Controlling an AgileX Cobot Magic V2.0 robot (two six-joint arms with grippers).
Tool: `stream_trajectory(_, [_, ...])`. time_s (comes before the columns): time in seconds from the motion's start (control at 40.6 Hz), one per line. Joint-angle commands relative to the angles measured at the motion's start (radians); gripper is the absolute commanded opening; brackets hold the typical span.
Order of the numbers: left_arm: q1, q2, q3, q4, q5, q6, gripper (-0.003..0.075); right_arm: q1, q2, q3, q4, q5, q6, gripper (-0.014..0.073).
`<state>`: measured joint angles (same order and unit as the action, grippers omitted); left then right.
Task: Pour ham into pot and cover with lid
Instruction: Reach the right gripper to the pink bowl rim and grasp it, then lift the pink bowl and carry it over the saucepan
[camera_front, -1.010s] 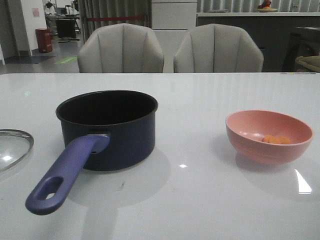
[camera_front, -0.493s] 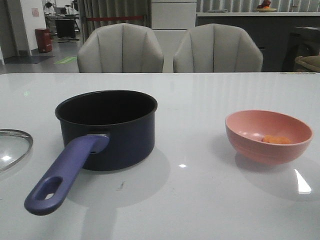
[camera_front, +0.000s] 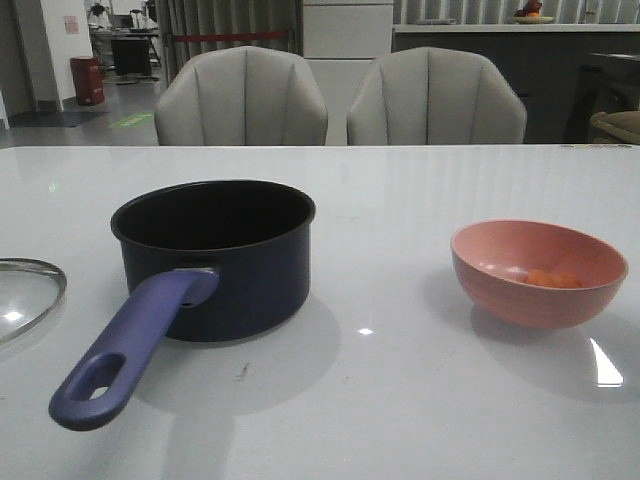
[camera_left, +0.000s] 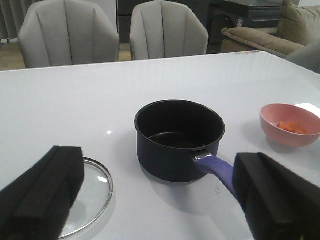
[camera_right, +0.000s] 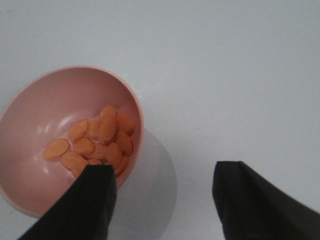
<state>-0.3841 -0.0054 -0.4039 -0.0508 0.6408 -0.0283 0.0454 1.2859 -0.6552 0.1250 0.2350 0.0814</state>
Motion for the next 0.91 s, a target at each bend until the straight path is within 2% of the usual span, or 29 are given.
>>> stream_trajectory(0.0, [-0.007, -0.003, -0.026, -0.005, -0.071, -0.001, 0.0637, 0.003, 0.088, -0.090, 0.018, -0.024, -0.004, 0.0523])
stream_trajectory(0.172, [-0.007, -0.003, -0.026, -0.005, -0.071, -0.001, 0.0637, 0.044, 0.238, -0.188, 0.025, 0.015, -0.004, 0.0523])
stream_trajectory(0.419, [-0.007, -0.003, -0.026, -0.005, -0.071, -0.001, 0.0637, 0.041, 0.377, -0.274, 0.042, 0.012, -0.004, 0.0517])
stream_trajectory(0.493, [-0.007, -0.003, -0.026, -0.005, -0.071, -0.001, 0.0637, 0.041, 0.396, -0.285, 0.042, 0.012, -0.004, 0.0471])
stream_trajectory(0.739, [-0.007, -0.003, -0.026, -0.005, -0.071, -0.001, 0.0637, 0.041, 0.416, -0.296, 0.045, 0.008, -0.004, 0.0129])
stream_trajectory(0.887, [-0.007, -0.003, -0.026, -0.005, -0.071, -0.001, 0.0637, 0.041, 0.415, -0.296, 0.043, 0.009, -0.005, 0.0136])
